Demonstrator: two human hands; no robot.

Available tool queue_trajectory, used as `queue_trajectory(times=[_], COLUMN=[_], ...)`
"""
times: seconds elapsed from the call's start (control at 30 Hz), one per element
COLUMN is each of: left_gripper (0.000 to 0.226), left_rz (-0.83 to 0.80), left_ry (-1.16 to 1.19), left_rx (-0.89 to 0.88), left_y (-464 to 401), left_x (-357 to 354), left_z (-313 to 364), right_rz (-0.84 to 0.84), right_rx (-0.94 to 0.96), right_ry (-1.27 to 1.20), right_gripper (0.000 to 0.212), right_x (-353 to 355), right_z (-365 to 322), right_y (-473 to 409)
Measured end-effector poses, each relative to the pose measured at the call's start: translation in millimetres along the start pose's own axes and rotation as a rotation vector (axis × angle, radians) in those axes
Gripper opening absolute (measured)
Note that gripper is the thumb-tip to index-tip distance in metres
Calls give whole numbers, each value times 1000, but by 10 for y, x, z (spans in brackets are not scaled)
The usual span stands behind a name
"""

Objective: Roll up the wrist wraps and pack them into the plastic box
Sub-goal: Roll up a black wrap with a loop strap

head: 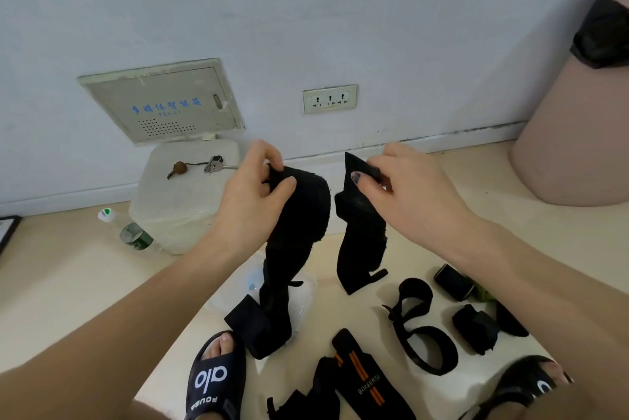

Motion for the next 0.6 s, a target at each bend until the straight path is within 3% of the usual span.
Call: queue_trajectory(times=[0.17, 0.3, 0.43, 0.6], left_gripper=[40, 23, 58, 55], left_rz=[-95, -157, -229, -234], left_ry=[-97, -89, -94, -76], left_rx=[-25, -34, -107, -156], left_y=[9, 30, 111, 146], left_x=[-140, -228, -323, -377], left_z=[26, 66, 177, 260], right_rz=[35, 30, -74, -115], right_rx=[-127, -257, -360, -382], right_ry=[-335, -605, -835, -978], right_gripper=[33, 23, 19, 18], right_x=[-44, -101, -263, -396], right_z=[90, 144, 113, 113], right_y=[23, 35, 35, 20])
Point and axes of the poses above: each hand's wrist, its own y-axis away from the middle knuckle, its own x-axis out of the back of the hand, z = x × y, the point moved 9 cm from there along -y, towards the middle knuckle, and after that the axes turned 8 degrees about -y, right-handed, at the moved point
